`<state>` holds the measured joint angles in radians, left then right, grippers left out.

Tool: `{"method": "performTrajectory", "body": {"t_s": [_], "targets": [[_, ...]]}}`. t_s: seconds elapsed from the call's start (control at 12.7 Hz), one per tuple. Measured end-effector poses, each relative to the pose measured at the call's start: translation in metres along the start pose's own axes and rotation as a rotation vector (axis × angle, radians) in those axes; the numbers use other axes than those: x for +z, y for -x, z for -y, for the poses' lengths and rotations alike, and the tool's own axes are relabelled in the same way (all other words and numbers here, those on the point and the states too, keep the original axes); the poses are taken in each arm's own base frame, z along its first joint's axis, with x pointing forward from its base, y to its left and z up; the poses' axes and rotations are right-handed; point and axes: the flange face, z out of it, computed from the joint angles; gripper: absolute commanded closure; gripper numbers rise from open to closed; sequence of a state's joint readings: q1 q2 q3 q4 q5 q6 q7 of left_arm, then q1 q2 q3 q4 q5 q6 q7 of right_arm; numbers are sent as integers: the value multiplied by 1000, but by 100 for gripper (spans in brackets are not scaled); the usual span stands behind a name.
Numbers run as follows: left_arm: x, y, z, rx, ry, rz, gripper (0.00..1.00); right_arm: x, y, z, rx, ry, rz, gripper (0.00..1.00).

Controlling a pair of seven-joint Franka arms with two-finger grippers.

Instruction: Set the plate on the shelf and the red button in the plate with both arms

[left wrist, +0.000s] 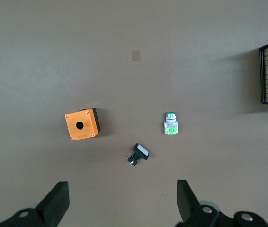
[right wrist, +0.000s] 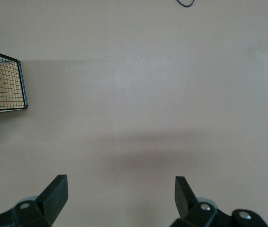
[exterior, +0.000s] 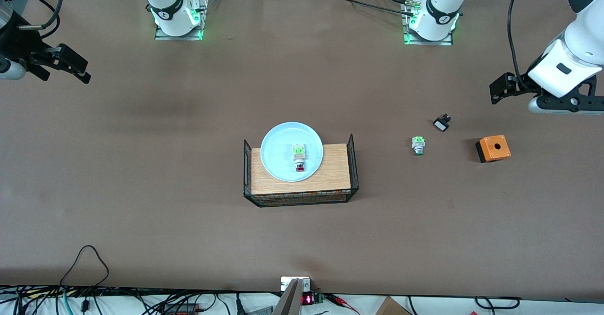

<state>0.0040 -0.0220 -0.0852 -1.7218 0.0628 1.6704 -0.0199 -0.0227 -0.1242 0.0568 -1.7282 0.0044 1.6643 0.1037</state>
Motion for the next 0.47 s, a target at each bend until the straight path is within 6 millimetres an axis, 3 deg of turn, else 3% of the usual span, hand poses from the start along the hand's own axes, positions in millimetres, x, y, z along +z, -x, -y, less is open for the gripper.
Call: {"method": "performTrajectory", "body": {"t_s": [0.47], "targets": [[5,-1,2,65,3,10,0,2,2,0,0,2,18,0]]}}
